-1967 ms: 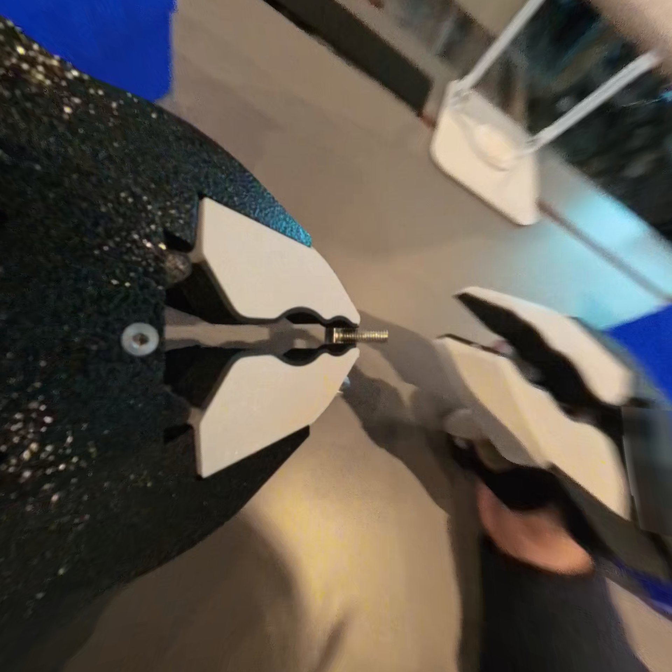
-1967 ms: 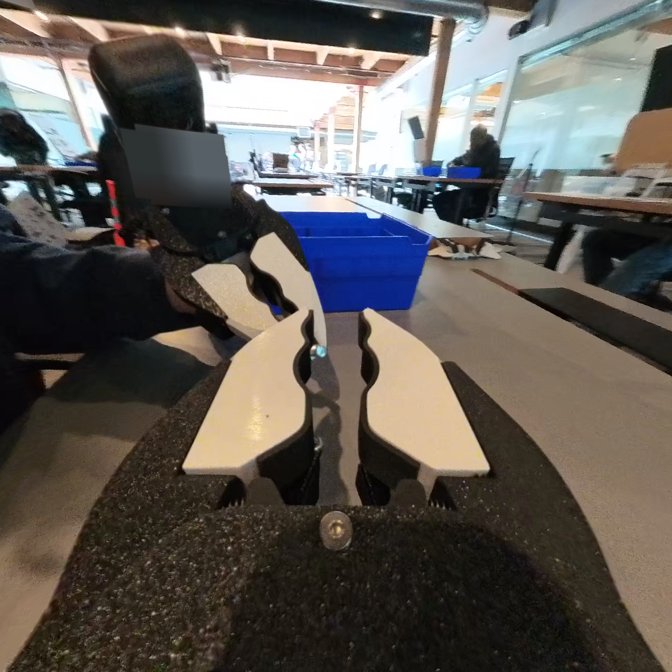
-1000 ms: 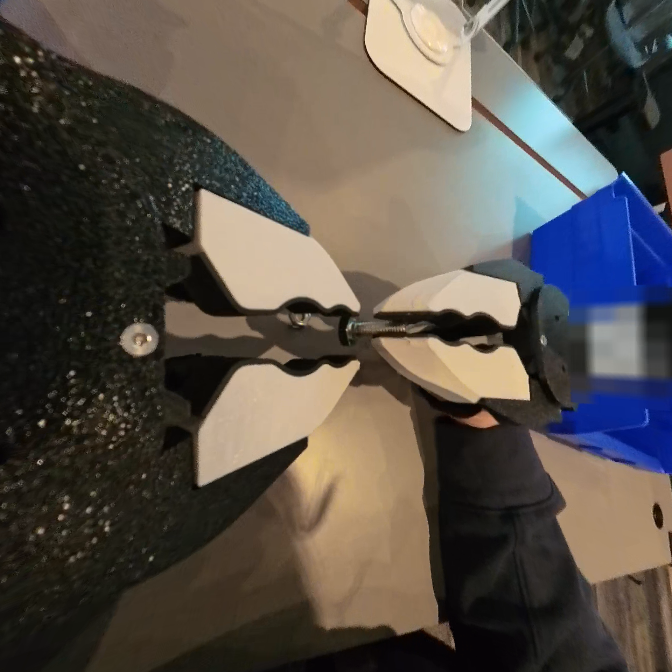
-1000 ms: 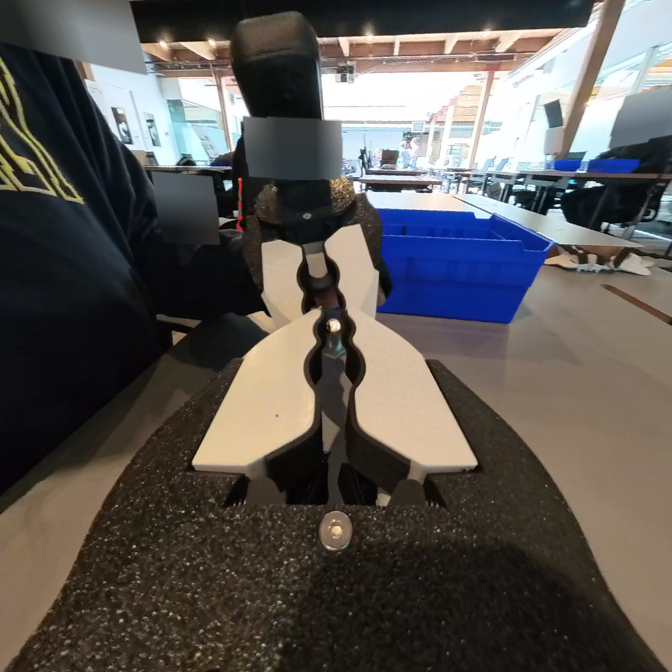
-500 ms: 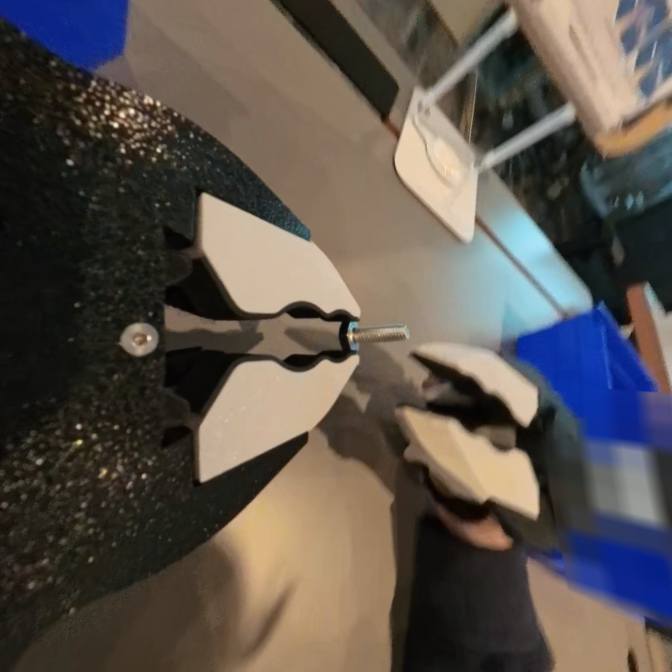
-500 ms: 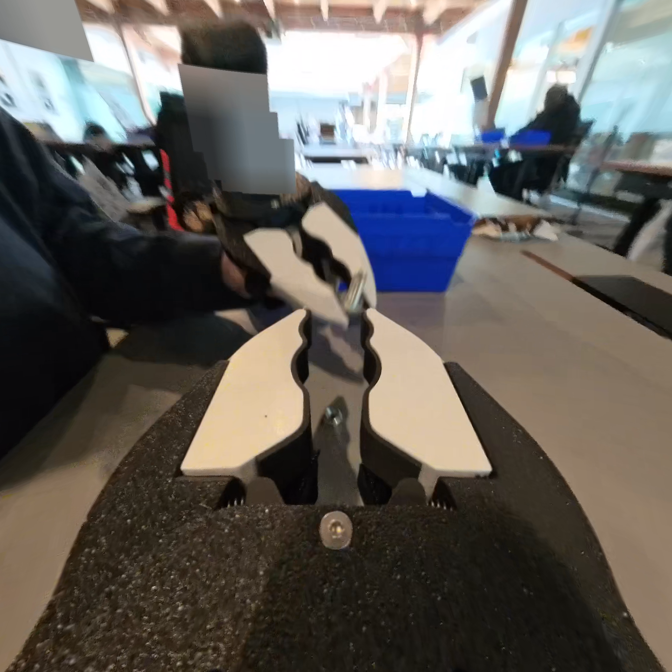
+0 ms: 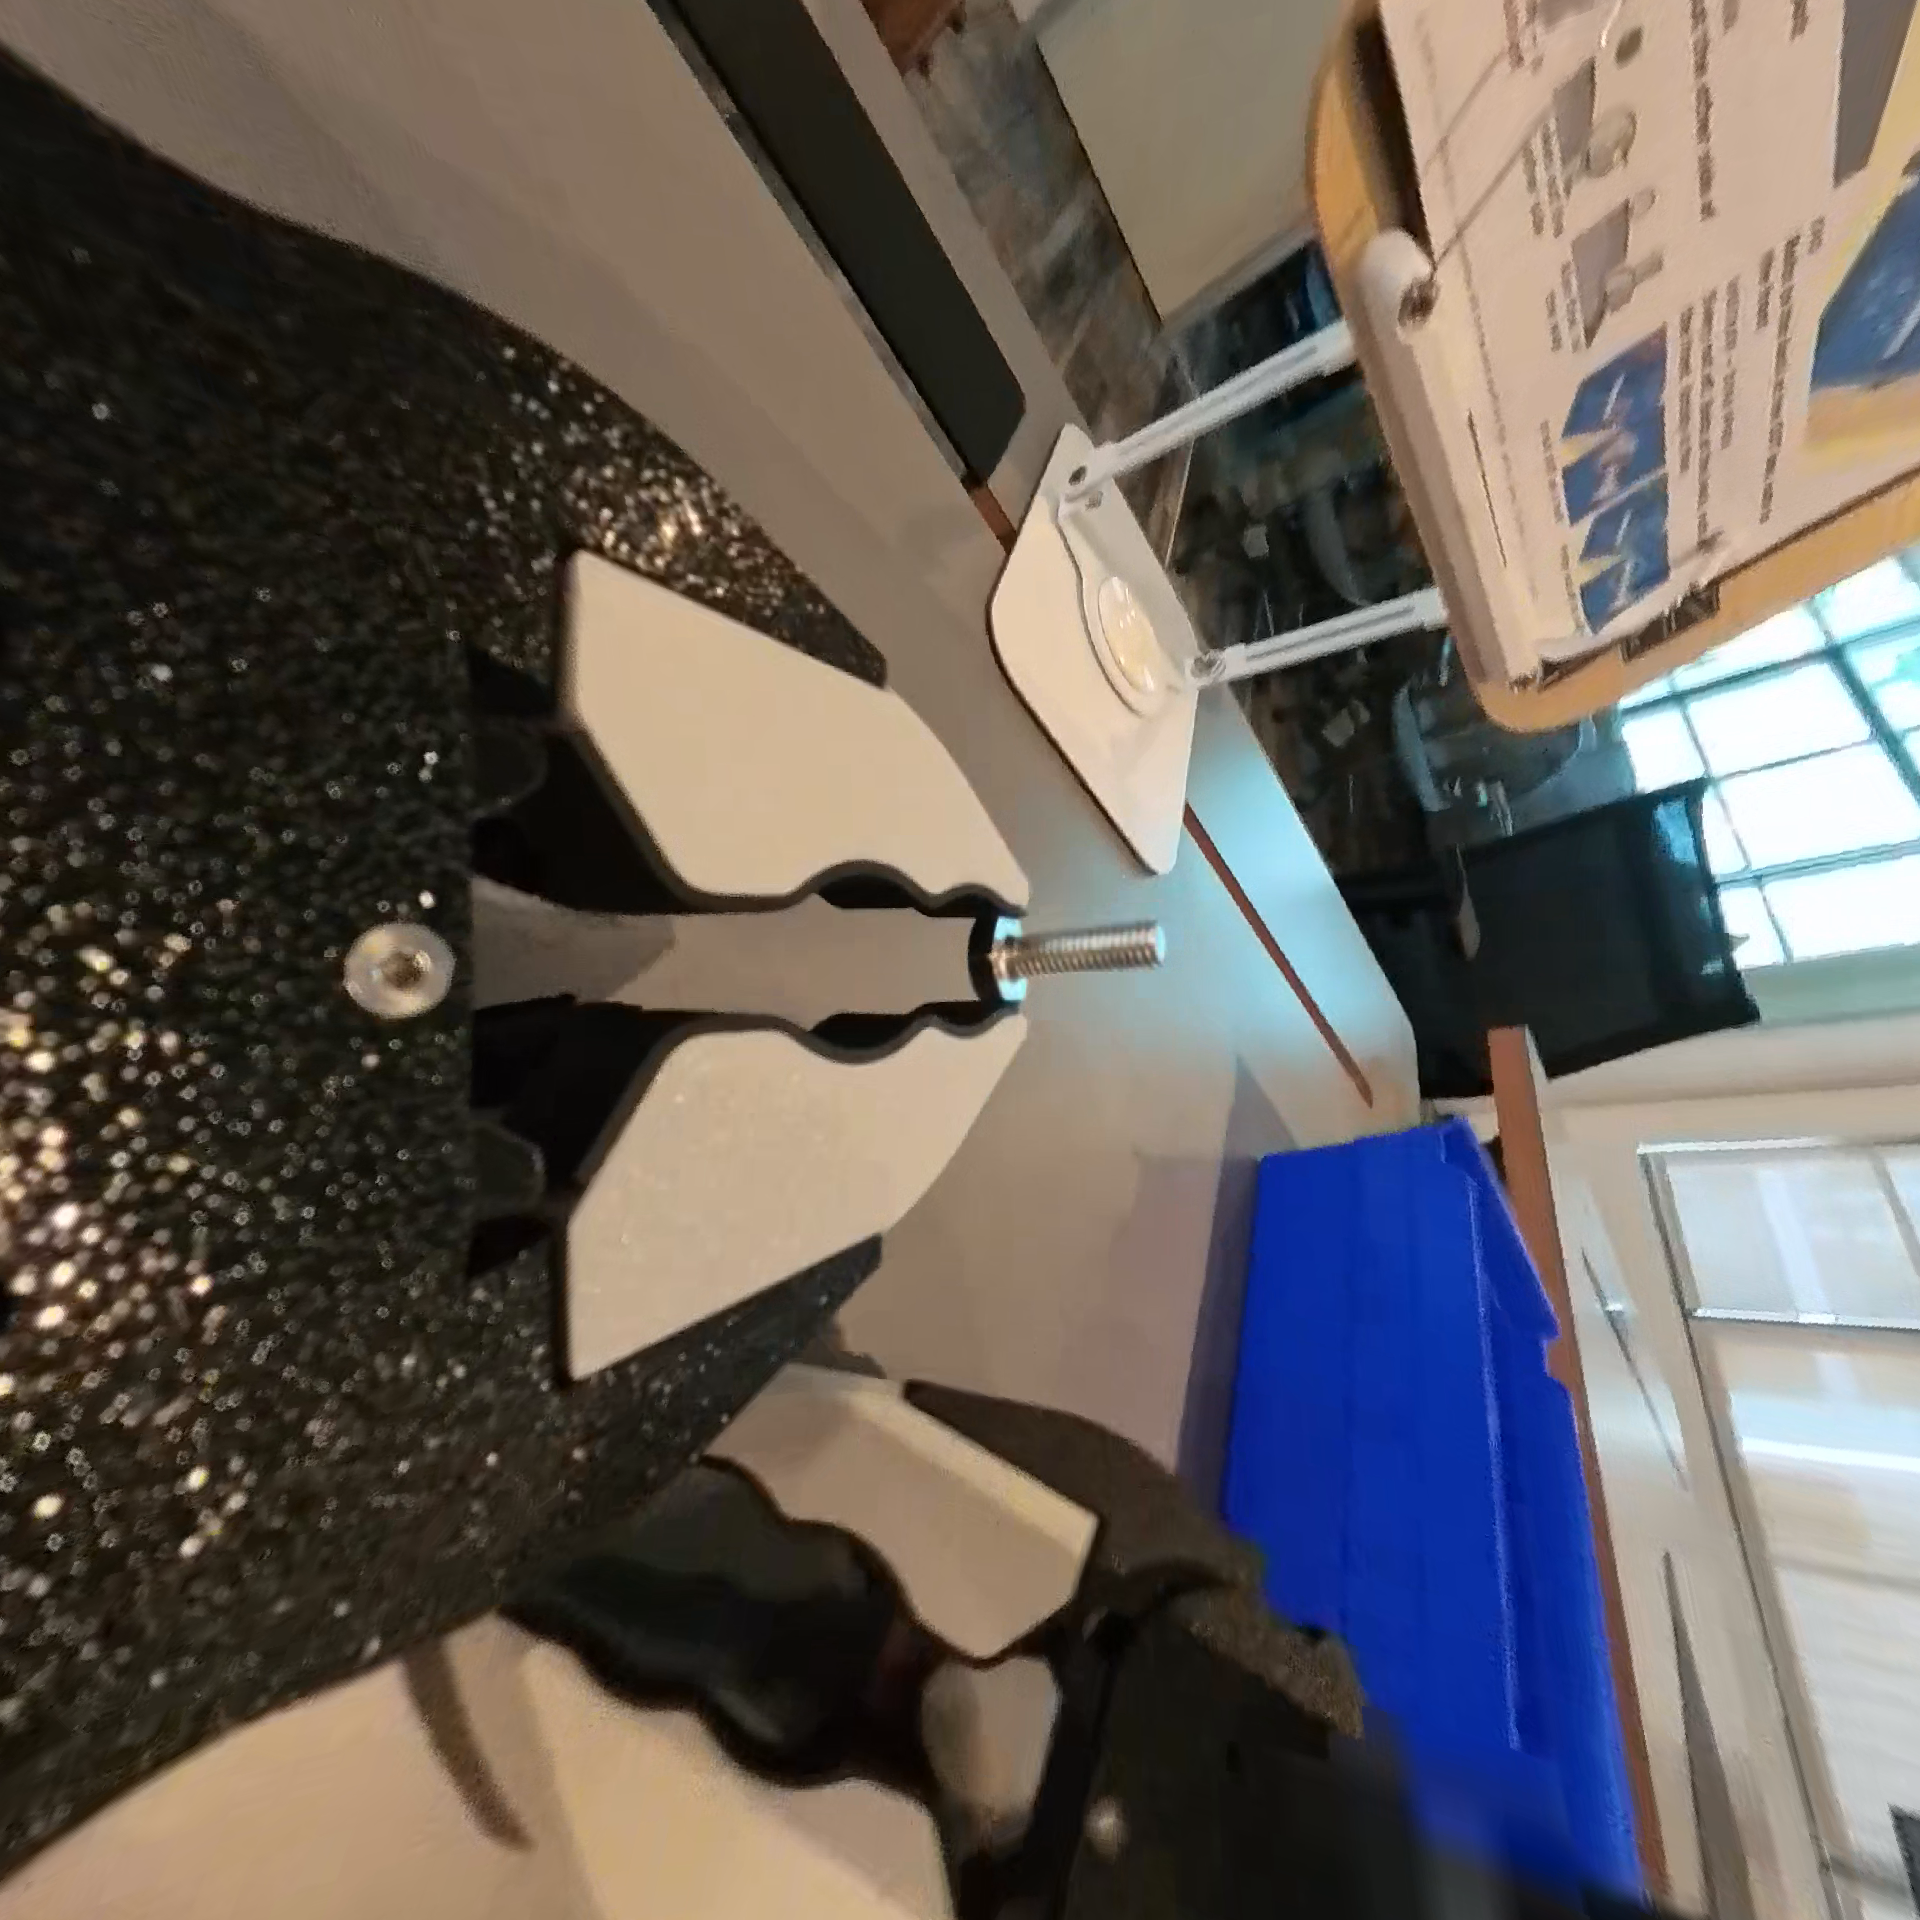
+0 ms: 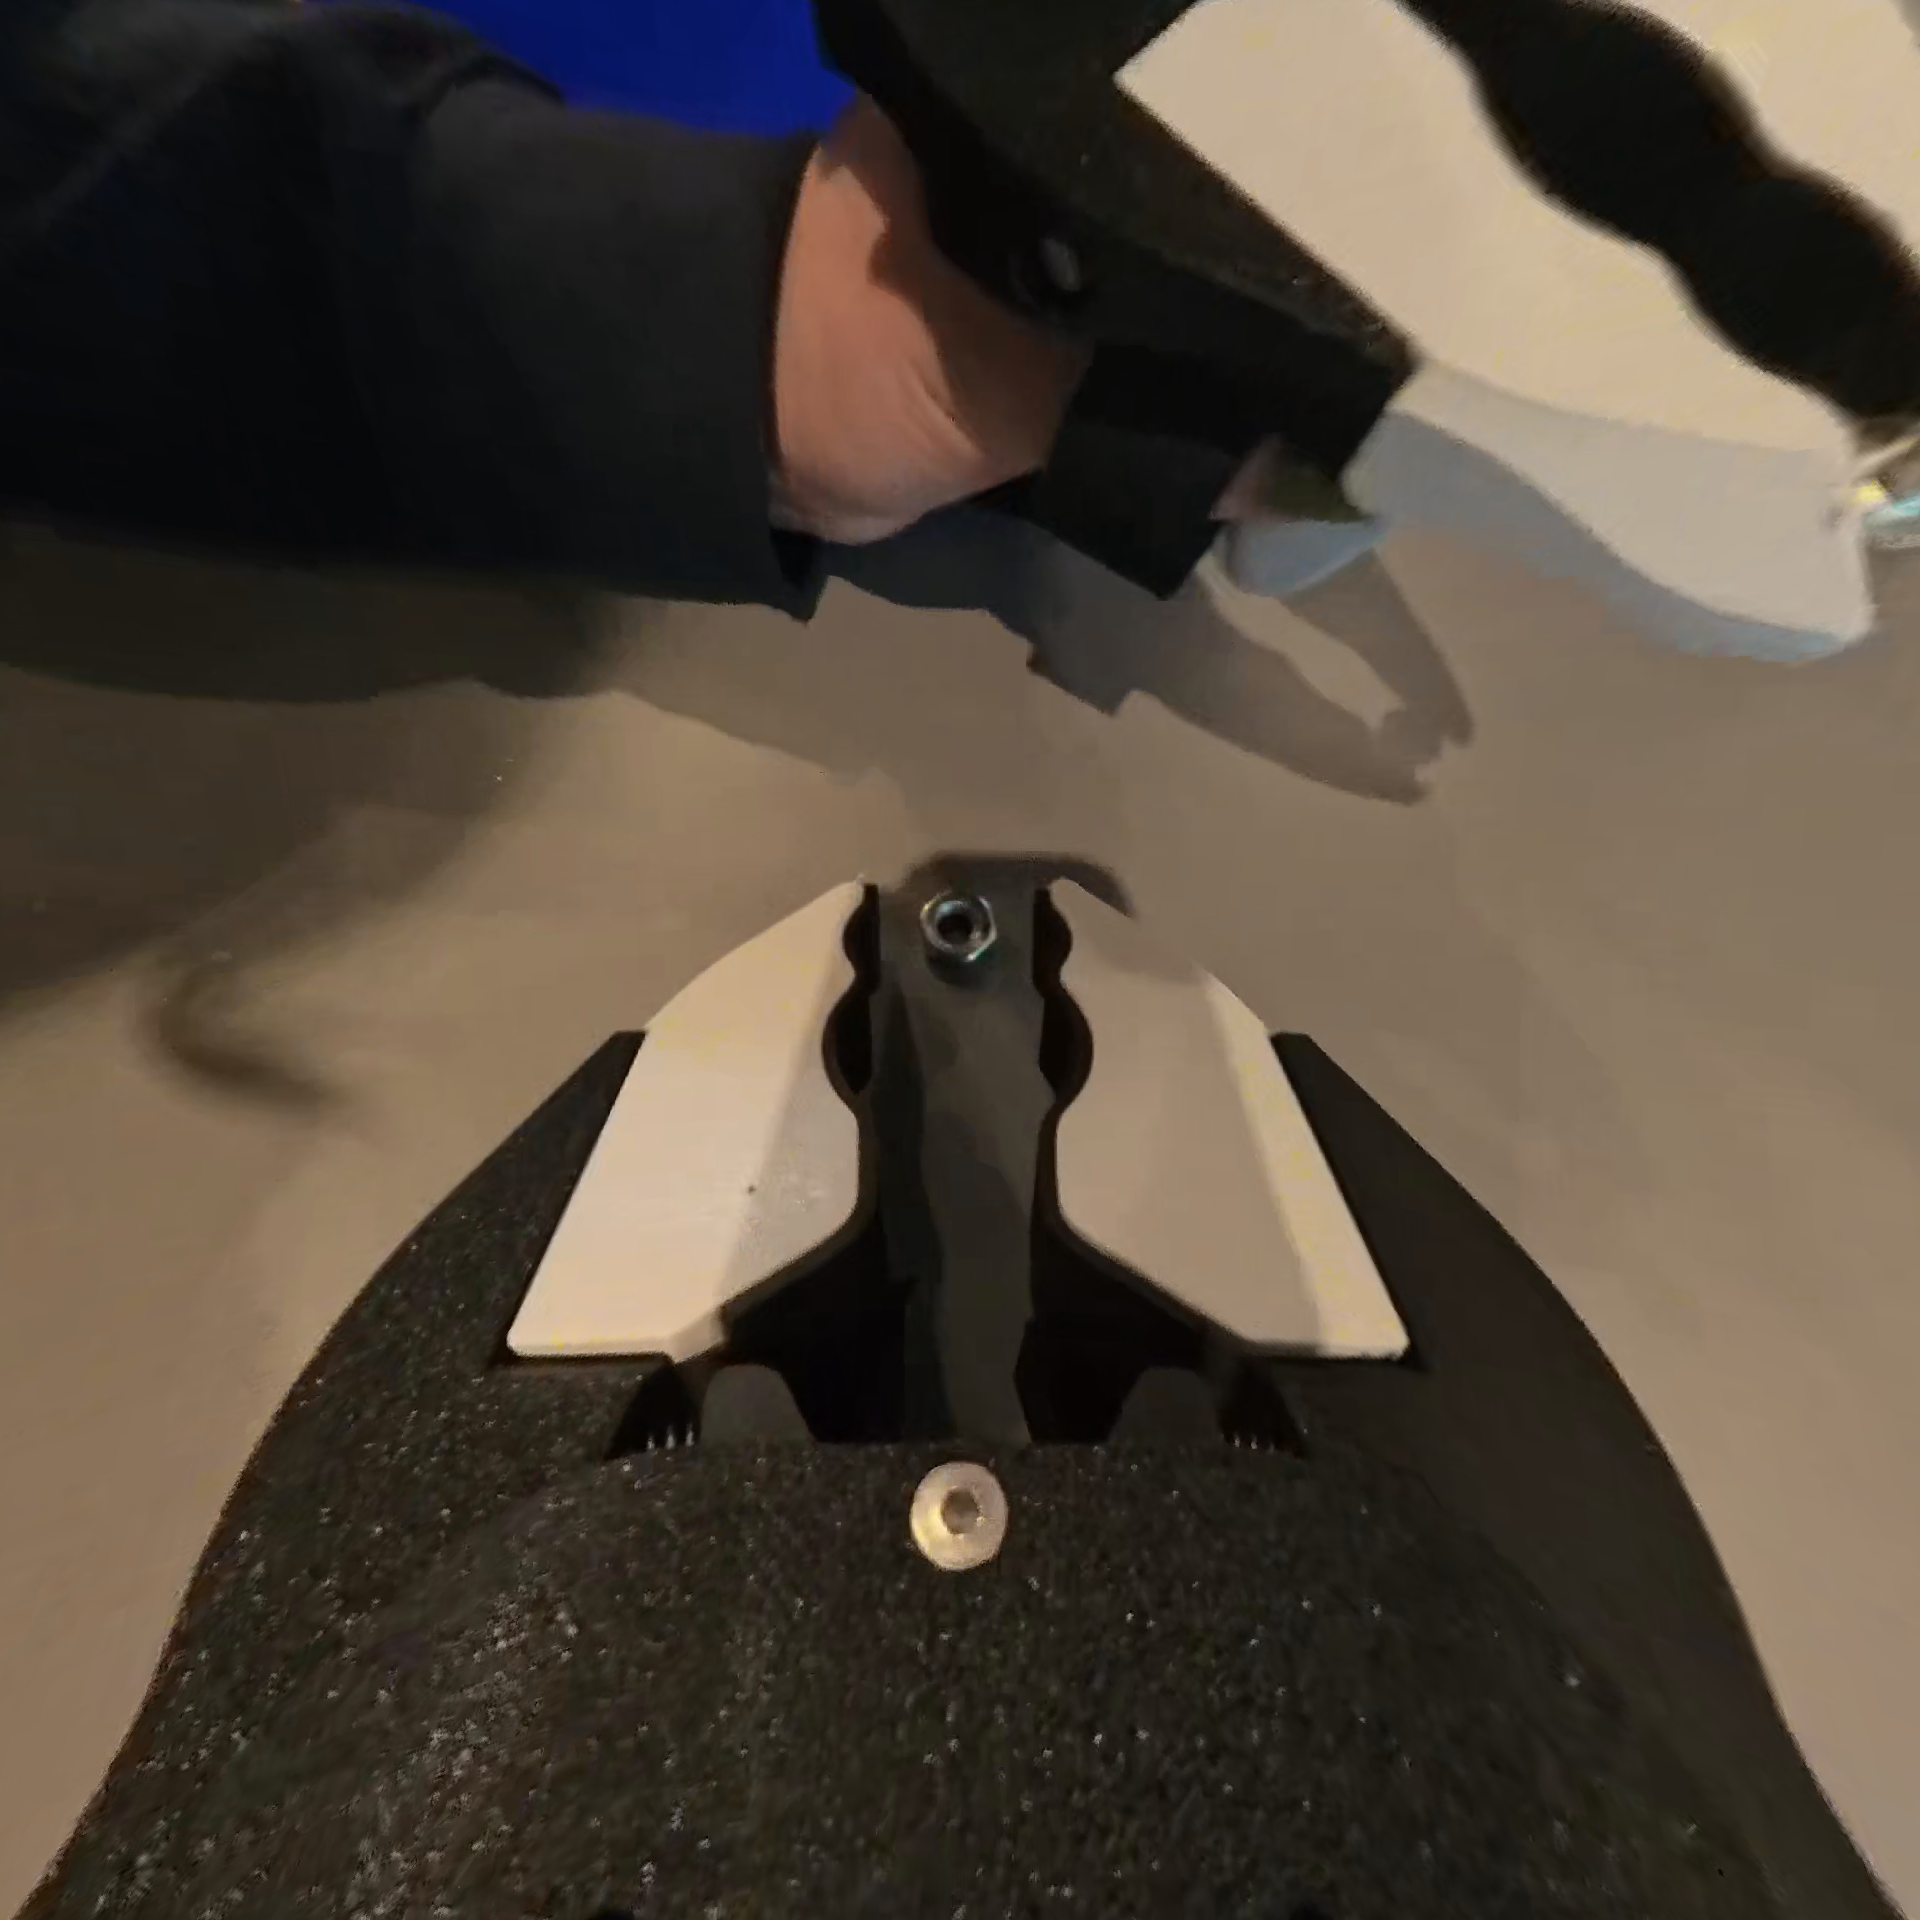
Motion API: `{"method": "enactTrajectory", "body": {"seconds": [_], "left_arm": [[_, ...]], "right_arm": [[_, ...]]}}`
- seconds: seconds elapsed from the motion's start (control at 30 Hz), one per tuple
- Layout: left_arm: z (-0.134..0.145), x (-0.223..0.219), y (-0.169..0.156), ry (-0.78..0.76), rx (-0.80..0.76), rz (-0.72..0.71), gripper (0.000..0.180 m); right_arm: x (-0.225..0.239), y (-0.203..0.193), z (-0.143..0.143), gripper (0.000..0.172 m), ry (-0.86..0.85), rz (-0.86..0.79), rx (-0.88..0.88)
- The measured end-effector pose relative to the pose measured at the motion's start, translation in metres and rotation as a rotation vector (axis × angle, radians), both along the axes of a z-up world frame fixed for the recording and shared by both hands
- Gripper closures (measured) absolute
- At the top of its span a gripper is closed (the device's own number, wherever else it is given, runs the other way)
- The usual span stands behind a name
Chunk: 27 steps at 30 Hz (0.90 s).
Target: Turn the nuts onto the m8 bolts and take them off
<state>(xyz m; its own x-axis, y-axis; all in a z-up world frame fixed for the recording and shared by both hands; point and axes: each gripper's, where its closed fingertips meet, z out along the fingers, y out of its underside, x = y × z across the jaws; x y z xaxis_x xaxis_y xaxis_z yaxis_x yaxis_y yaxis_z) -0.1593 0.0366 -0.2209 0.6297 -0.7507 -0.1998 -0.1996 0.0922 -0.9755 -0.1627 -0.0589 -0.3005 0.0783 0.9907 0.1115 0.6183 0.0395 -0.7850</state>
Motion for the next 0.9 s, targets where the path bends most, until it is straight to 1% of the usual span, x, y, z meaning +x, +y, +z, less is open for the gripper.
{"method": "enactTrajectory", "body": {"seconds": [0.07,0.2,0.27,0.4,0.5,0.6,0.73,0.8,0.9], "left_arm": [[-0.004,-0.001,-0.002,0.023,-0.006,-0.021,0.166],[-0.004,-0.003,-0.001,-0.026,-0.043,-0.035,0.166],[-0.004,-0.002,-0.002,-0.027,-0.052,-0.046,0.166],[-0.006,0.003,-0.006,-0.014,-0.050,-0.079,0.166],[-0.007,0.007,-0.010,0.002,-0.051,-0.103,0.166],[-0.008,0.010,-0.013,0.005,-0.051,-0.118,0.166],[-0.007,0.011,-0.017,0.007,-0.041,-0.131,0.166],[-0.007,0.014,-0.021,0.011,-0.038,-0.164,0.166],[-0.008,0.021,-0.030,0.014,-0.039,-0.232,0.166]], "right_arm": [[0.001,0.001,0.000,0.144,0.002,-0.013,-0.006],[0.001,0.001,-0.005,0.150,-0.034,-0.019,-0.001],[0.000,0.000,-0.009,0.150,-0.061,-0.012,-0.013],[0.001,0.002,-0.009,0.146,-0.060,-0.027,-0.039],[0.001,0.002,-0.010,0.148,-0.060,-0.025,-0.054],[0.000,0.001,-0.010,0.156,-0.063,-0.019,-0.059],[0.001,0.004,-0.010,0.157,-0.062,-0.041,-0.048],[0.003,0.004,-0.005,0.157,-0.028,-0.040,-0.028],[0.015,0.008,0.016,0.157,0.098,-0.041,-0.024]]}}
